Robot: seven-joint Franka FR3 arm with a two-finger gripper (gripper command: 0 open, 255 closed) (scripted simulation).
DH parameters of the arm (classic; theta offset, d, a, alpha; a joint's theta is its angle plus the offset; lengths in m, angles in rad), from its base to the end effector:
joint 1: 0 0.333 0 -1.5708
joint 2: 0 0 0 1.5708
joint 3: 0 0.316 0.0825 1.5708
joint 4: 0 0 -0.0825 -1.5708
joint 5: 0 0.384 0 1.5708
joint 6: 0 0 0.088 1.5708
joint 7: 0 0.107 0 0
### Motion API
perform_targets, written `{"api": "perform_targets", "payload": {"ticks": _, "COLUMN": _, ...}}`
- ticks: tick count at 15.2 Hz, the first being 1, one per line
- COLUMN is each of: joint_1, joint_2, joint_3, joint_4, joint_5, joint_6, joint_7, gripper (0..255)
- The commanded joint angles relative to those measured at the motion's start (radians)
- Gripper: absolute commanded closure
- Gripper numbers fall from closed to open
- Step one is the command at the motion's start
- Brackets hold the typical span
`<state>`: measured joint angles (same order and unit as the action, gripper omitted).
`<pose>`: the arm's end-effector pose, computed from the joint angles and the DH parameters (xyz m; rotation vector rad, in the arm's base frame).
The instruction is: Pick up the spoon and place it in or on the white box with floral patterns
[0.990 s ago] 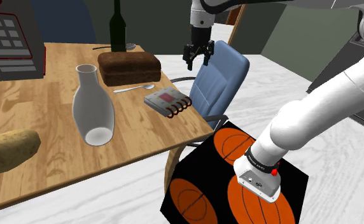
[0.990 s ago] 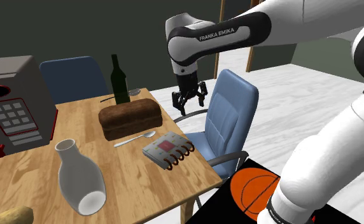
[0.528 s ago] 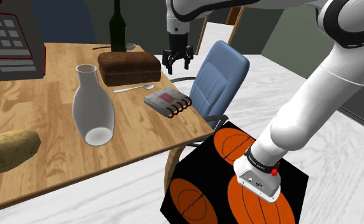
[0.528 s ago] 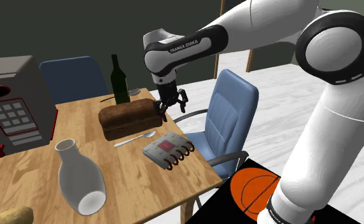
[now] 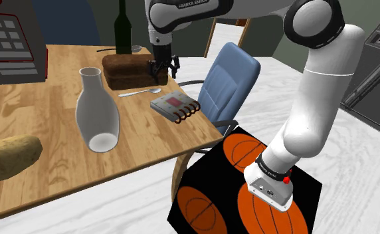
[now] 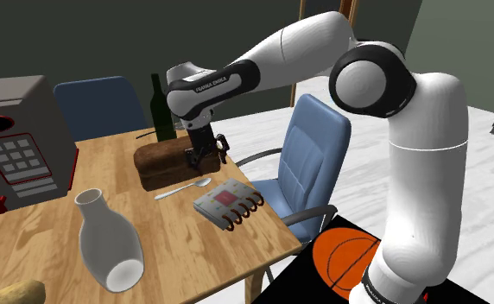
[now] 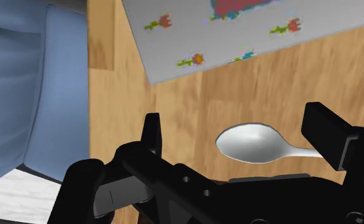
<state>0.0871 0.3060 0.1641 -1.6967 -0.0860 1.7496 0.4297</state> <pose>0.5999 0.1378 0.4002 3.0005 -0.2314 -0.3379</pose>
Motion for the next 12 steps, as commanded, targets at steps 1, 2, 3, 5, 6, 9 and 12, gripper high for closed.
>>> {"api": "perform_targets", "payload": {"ticks": 1, "joint_1": 0.011, "joint_2": 0.085, "joint_3": 0.001, "joint_4": 0.094, "joint_5": -0.007, "joint_6": -0.02, "joint_7": 0.01, "gripper": 0}}
{"api": "perform_targets", "payload": {"ticks": 2, "joint_1": 0.018, "joint_2": 0.13, "joint_3": 0.002, "joint_4": 0.143, "joint_5": -0.011, "joint_6": -0.029, "joint_7": 0.015, "gripper": 0}}
{"api": "perform_targets", "payload": {"ticks": 3, "joint_1": 0.026, "joint_2": 0.176, "joint_3": 0.002, "joint_4": 0.195, "joint_5": -0.015, "joint_6": -0.041, "joint_7": 0.02, "gripper": 0}}
{"api": "perform_targets", "payload": {"ticks": 5, "joint_1": 0.029, "joint_2": 0.193, "joint_3": 0.001, "joint_4": 0.201, "joint_5": -0.016, "joint_6": -0.032, "joint_7": 0.022, "gripper": 0}}
{"api": "perform_targets", "payload": {"ticks": 6, "joint_1": 0.028, "joint_2": 0.192, "joint_3": 0.001, "joint_4": 0.186, "joint_5": -0.016, "joint_6": -0.018, "joint_7": 0.022, "gripper": 0}}
{"api": "perform_targets", "payload": {"ticks": 9, "joint_1": 0.025, "joint_2": 0.19, "joint_3": 0.0, "joint_4": 0.144, "joint_5": -0.017, "joint_6": 0.023, "joint_7": 0.024, "gripper": 0}}
{"api": "perform_targets", "payload": {"ticks": 12, "joint_1": 0.023, "joint_2": 0.19, "joint_3": -0.001, "joint_4": 0.11, "joint_5": -0.018, "joint_6": 0.057, "joint_7": 0.025, "gripper": 0}}
